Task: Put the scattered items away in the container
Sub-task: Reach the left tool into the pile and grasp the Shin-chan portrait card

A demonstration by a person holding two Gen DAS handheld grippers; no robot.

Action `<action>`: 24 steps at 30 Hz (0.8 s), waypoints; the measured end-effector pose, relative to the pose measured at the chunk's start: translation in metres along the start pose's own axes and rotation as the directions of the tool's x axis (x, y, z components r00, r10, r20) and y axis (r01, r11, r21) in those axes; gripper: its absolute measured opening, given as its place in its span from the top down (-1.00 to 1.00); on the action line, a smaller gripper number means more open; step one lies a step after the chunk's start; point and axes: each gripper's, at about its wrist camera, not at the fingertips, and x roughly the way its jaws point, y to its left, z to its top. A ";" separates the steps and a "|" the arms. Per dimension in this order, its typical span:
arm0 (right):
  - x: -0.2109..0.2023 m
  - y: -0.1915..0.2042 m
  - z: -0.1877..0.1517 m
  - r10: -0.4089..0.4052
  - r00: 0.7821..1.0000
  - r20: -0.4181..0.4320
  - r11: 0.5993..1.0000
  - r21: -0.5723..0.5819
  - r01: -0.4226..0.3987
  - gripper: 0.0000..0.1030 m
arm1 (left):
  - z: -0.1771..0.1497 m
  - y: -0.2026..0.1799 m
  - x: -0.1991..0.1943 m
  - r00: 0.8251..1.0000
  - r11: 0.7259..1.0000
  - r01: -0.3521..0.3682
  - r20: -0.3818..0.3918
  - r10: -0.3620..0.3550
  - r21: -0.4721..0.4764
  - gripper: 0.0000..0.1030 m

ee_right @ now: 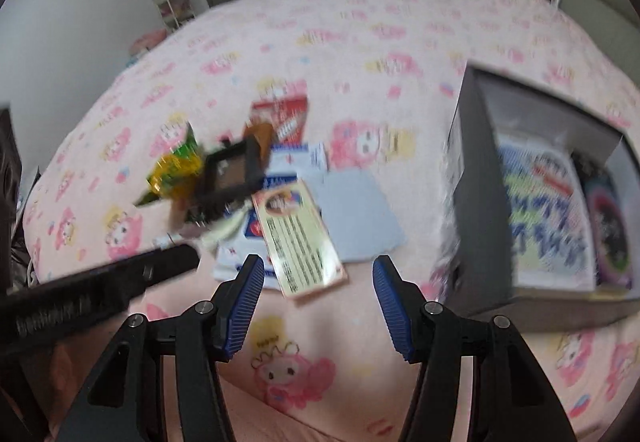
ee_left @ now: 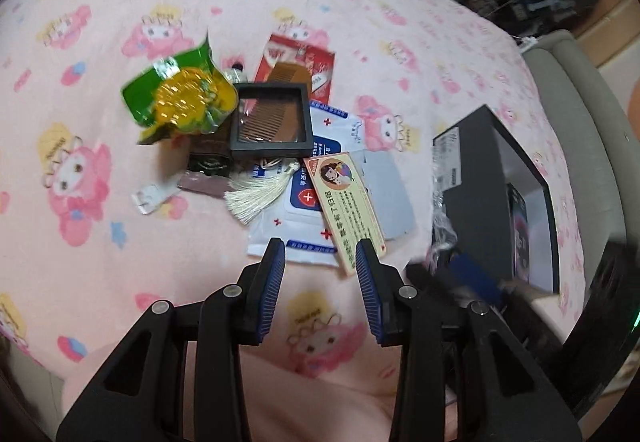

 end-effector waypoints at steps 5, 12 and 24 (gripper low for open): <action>0.018 -0.004 -0.005 -0.014 0.999 -0.047 1.000 0.001 0.014 -0.05 | 0.017 -0.003 0.038 0.998 1.000 -0.008 -0.063 0.006 -0.026 0.28; 0.060 -0.010 -0.003 -0.013 0.992 -0.128 1.000 -0.015 0.011 -0.05 | 0.016 0.002 0.075 0.983 0.996 0.002 -0.184 -0.019 -0.092 0.13; 0.040 -0.037 -0.010 0.068 0.996 -0.065 0.997 0.046 -0.065 0.35 | 0.010 -0.016 0.086 0.973 0.994 0.094 -0.207 -0.104 -0.058 0.85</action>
